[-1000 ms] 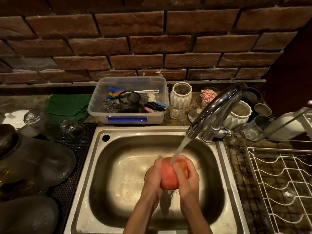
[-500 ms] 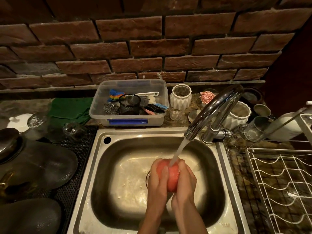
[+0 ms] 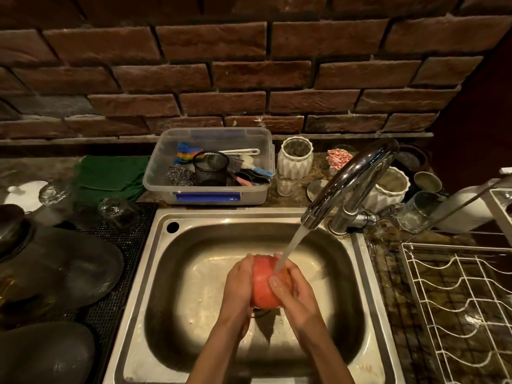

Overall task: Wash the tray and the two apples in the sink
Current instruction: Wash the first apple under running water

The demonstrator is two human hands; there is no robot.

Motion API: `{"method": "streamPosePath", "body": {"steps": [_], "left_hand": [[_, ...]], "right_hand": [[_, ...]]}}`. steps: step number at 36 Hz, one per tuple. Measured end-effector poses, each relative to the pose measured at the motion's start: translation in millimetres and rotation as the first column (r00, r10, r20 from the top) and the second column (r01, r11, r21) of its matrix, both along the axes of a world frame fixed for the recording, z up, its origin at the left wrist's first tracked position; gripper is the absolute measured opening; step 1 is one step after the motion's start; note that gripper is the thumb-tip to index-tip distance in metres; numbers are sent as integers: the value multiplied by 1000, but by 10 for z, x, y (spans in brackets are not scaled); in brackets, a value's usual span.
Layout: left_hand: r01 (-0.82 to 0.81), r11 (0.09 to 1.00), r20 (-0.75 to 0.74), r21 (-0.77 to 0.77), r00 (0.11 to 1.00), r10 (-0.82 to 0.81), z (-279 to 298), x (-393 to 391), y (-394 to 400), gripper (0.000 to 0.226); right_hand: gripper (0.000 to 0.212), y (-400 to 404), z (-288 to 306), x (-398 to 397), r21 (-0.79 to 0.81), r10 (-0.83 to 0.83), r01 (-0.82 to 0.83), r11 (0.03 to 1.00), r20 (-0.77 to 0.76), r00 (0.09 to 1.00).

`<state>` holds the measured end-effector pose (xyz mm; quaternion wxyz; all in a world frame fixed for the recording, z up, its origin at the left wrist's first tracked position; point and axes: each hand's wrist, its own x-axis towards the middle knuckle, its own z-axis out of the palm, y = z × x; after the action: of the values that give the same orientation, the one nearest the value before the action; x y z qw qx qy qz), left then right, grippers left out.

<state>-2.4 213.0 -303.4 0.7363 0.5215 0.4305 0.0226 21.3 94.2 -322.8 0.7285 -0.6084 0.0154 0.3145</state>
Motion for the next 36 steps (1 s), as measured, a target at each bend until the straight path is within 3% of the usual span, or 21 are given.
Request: {"method": "streamPosePath", "body": {"steps": [4,12,17,22,28,30,33,36], "left_hand": [[55,998,36,11,998,-55,3,-54,-39,23],[140,974,99,181,982,-160,-35,-212,-339,32],[80,966,120,244,986,-112,-33,-298,-457,23],[122,949,76,292,986,-150,-94,-379,-515,38],[-49,966,29,253,999,43,-99,-262,-523,29],[-140,973,20,181,990,139,-84,-218,-484,27],[-107,972,12,210,994,107,-60,-163,-394,28],[-97,993,-24,66,995,99,-19,-96,-275,27]], "right_hand": [[55,-8,-37,-60,-64,-33,36,997,38,999],[14,175,-11,-204,-107,-439,431,896,-67,896],[14,250,-5,-234,-166,-523,498,851,-176,834],[22,261,30,-209,-175,-577,551,816,-303,758],[20,243,123,-205,-117,-412,395,911,-219,885],[32,233,168,-191,-102,-318,304,947,-198,927],[40,156,180,-164,0,-242,250,968,-242,939],[50,30,88,-140,102,-161,197,975,-284,945]]}}
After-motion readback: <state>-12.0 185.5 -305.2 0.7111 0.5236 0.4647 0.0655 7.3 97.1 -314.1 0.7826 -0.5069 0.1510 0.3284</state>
